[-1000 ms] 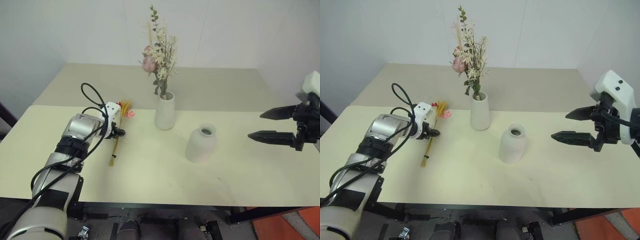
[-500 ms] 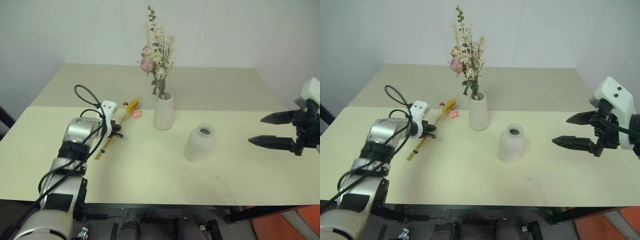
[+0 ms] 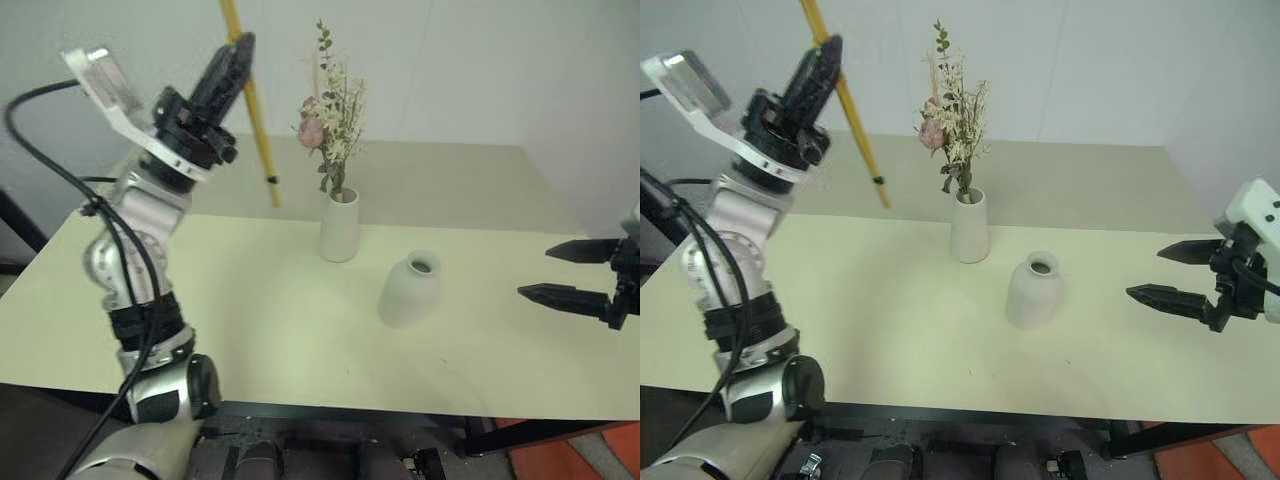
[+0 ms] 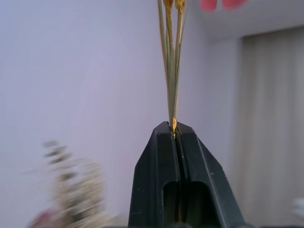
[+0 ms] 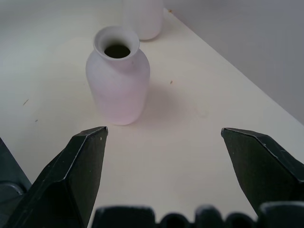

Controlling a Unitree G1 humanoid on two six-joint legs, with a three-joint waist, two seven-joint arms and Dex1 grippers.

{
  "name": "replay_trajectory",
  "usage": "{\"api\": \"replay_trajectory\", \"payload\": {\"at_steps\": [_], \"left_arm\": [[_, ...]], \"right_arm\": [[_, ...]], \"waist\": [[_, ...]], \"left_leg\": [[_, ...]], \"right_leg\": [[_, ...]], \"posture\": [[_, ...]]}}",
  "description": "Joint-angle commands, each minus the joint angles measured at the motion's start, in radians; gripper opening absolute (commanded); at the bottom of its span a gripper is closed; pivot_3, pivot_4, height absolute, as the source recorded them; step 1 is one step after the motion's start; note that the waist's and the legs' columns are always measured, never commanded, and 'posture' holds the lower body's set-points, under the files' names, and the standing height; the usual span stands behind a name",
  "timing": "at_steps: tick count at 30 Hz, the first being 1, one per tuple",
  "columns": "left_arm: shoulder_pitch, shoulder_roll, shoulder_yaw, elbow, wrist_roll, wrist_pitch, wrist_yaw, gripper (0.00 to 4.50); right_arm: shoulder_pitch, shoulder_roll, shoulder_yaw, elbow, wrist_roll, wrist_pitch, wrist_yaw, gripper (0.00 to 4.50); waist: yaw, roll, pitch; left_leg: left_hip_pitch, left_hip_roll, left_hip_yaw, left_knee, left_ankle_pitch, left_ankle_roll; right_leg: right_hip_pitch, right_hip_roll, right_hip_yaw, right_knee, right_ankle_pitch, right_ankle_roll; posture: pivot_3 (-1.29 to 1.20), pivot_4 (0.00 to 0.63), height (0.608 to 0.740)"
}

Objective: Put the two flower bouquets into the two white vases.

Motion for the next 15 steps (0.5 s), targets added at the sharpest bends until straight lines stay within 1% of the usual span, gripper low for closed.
{"api": "replay_trajectory", "payload": {"at_steps": [1,4,6,9,15], "left_arm": [[-0.089,-0.049,-0.088,0.143,0.012,-0.062,-0.087,0.03],[-0.158,-0.116,-0.146,0.298,0.043,-0.114,-0.149,0.03],[-0.188,-0.143,-0.174,0.375,0.067,-0.154,-0.199,0.03],[-0.236,-0.186,-0.194,0.476,0.082,-0.199,-0.254,0.03],[-0.295,-0.232,-0.223,0.644,0.132,-0.267,-0.365,0.03]], "right_arm": [[0.022,0.028,-0.078,-0.057,-0.002,-0.003,-0.033,4.50],[0.077,0.074,-0.130,-0.126,0.001,0.030,-0.068,4.50],[0.108,0.107,-0.165,-0.175,0.012,0.056,-0.094,4.50],[0.156,0.166,-0.215,-0.247,0.030,0.088,-0.132,4.50],[0.211,0.232,-0.269,-0.342,0.066,0.136,-0.197,4.50]], "waist": [[0.000,0.000,0.000],[0.002,-0.001,0.000],[0.002,0.000,0.000],[-0.001,-0.001,0.000],[-0.003,-0.001,0.000]], "left_leg": [[0.000,0.000,0.000,0.000,0.000,0.000],[-0.003,-0.001,-0.001,0.001,0.000,0.000],[-0.007,-0.001,-0.002,0.001,0.000,0.000],[-0.008,-0.002,-0.002,0.000,-0.001,0.002],[-0.007,-0.002,-0.003,0.000,-0.001,0.002]], "right_leg": [[0.000,0.000,0.000,0.000,0.000,0.000],[-0.001,0.000,0.000,-0.001,0.002,0.003],[-0.004,0.000,0.000,-0.002,0.002,0.004],[-0.005,0.000,0.001,-0.004,0.002,0.005],[-0.005,0.000,0.001,-0.003,0.002,0.005]], "posture": [[0.00,0.150,0.740],[0.00,0.150,0.740],[0.00,0.150,0.740],[0.00,0.150,0.740],[0.00,0.150,0.740]]}}
